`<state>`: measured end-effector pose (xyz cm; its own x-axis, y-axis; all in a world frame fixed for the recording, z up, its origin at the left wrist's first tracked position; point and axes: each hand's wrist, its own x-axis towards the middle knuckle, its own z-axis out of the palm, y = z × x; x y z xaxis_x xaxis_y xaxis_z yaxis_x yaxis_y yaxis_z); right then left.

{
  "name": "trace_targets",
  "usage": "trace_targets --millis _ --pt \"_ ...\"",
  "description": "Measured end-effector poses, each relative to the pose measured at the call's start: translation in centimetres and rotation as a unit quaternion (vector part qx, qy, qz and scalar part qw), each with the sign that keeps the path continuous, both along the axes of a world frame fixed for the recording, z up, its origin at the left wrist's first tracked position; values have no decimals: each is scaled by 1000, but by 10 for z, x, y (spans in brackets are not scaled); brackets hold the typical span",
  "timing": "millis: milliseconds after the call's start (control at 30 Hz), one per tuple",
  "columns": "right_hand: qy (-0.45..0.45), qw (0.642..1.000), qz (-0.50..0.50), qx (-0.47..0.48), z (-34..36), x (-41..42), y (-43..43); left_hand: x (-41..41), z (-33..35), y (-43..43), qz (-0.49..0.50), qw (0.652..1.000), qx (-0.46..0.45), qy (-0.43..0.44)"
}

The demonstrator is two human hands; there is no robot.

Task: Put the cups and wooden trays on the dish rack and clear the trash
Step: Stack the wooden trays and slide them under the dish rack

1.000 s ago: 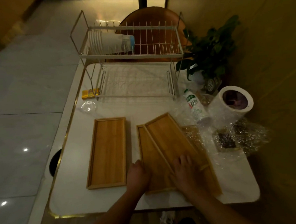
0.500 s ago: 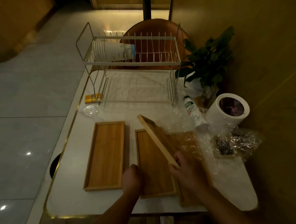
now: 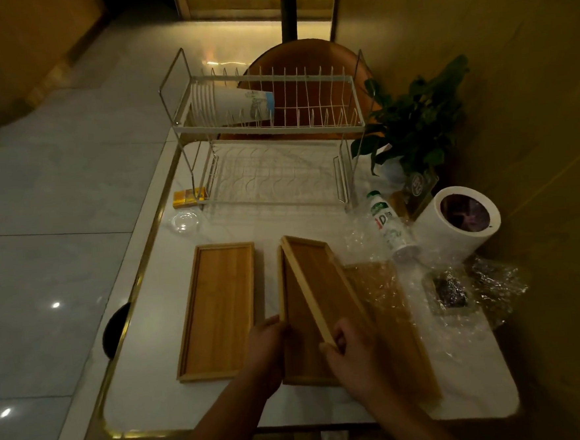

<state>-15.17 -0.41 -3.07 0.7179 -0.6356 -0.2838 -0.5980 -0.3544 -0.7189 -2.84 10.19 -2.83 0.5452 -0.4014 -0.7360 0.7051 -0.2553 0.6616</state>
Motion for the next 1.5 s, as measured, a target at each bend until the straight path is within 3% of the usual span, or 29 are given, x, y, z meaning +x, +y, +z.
trace_targets --millis 133,233,500,633,700,767,900,933,1000,1067,1167,1233,1500 --pt "34 999 23 27 1 17 19 2 1 5 12 996 -60 70" --pt "50 998 27 35 5 30 27 0 -3 3 -11 994 -88 58" --pt "43 983 79 162 -4 23 13 2 -17 -6 -39 995 48 -73" --pt "23 998 -7 66 -8 7 -31 6 -12 -4 -39 997 34 -58" --pt "111 992 33 -42 -11 0 -60 11 -9 3 -37 996 46 -70" --pt "172 981 49 -73 -12 -3 -79 16 -5 11 -27 996 45 -79" --pt "126 984 22 -125 -12 3 -63 28 4 26 -14 996 37 -83" --pt "96 990 7 -108 -10 8 -53 31 6 29 -15 996 30 -83" --pt "47 996 -38 69 -2 26 -36 35 12 35 -23 996 13 -82" --pt "29 970 -60 233 5 49 -24 38 17 40 -37 996 -5 -77" --pt "-17 937 -104 334 3 69 -13 45 22 50 -42 996 -29 -73" --pt "-35 929 -118 350 0 78 -6 50 23 57 -34 996 -41 -69" --pt "-73 954 -56 285 -7 96 18 60 26 76 8 993 -30 -112"
